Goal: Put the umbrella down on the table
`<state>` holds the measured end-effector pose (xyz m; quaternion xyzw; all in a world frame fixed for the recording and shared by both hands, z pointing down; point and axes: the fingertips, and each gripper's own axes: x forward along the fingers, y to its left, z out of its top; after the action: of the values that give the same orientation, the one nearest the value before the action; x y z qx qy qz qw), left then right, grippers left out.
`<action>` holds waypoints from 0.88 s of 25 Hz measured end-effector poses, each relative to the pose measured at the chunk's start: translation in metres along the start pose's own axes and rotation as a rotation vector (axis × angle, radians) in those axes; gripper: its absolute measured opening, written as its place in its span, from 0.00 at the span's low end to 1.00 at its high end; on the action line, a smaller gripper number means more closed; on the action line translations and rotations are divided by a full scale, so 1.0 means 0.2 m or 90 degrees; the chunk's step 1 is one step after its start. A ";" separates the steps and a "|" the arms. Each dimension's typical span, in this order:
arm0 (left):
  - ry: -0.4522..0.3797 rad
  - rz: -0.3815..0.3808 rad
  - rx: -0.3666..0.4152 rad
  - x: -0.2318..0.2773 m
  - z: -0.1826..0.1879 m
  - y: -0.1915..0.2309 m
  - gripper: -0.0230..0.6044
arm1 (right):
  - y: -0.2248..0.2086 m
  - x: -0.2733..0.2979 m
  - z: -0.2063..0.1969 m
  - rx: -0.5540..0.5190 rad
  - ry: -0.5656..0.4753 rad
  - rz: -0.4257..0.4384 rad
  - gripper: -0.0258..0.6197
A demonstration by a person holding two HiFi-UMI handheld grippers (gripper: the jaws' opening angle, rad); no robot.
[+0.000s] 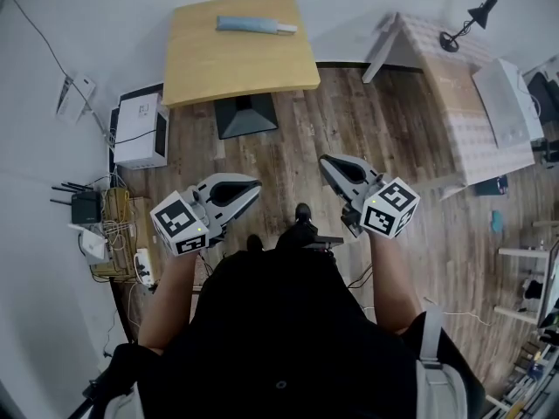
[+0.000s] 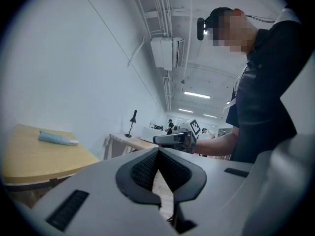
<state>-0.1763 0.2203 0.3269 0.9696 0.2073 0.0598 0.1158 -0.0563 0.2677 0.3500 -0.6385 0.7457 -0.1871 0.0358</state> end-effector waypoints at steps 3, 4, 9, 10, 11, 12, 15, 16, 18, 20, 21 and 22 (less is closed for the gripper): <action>0.008 -0.015 0.002 -0.04 -0.04 -0.01 0.04 | 0.02 0.02 -0.03 0.004 0.002 -0.011 0.07; 0.011 -0.016 0.002 -0.06 -0.05 -0.01 0.04 | 0.03 0.03 -0.04 0.004 0.002 -0.010 0.07; 0.018 0.001 -0.008 -0.08 -0.06 0.03 0.04 | 0.06 0.08 -0.07 0.006 0.011 0.013 0.07; 0.018 -0.001 -0.007 -0.07 -0.05 0.03 0.04 | 0.06 0.08 -0.07 0.005 0.014 0.017 0.07; 0.020 -0.004 -0.004 -0.06 -0.04 0.03 0.04 | 0.07 0.09 -0.06 0.002 0.014 0.022 0.07; 0.022 -0.009 0.001 -0.05 -0.03 0.02 0.04 | 0.08 0.09 -0.05 -0.002 0.011 0.027 0.07; 0.030 -0.017 0.015 -0.02 -0.02 0.02 0.04 | 0.08 0.09 -0.04 -0.009 0.001 0.035 0.07; 0.031 -0.018 0.016 -0.01 -0.01 0.03 0.04 | 0.08 0.09 -0.04 -0.010 0.001 0.035 0.07; 0.029 -0.021 0.018 -0.01 -0.01 0.02 0.04 | 0.07 0.09 -0.06 -0.010 0.004 0.033 0.07; 0.032 -0.026 0.022 0.00 -0.01 0.02 0.04 | 0.06 0.08 -0.06 -0.007 0.001 0.030 0.07; 0.034 -0.028 0.023 0.01 -0.01 0.02 0.04 | 0.05 0.08 -0.06 -0.005 -0.003 0.029 0.07; 0.037 -0.029 0.024 0.01 -0.02 0.02 0.04 | 0.04 0.07 -0.06 -0.002 -0.007 0.028 0.07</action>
<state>-0.1732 0.2189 0.3312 0.9644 0.2338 0.0813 0.0928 -0.0697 0.2571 0.3609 -0.6228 0.7598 -0.1815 0.0427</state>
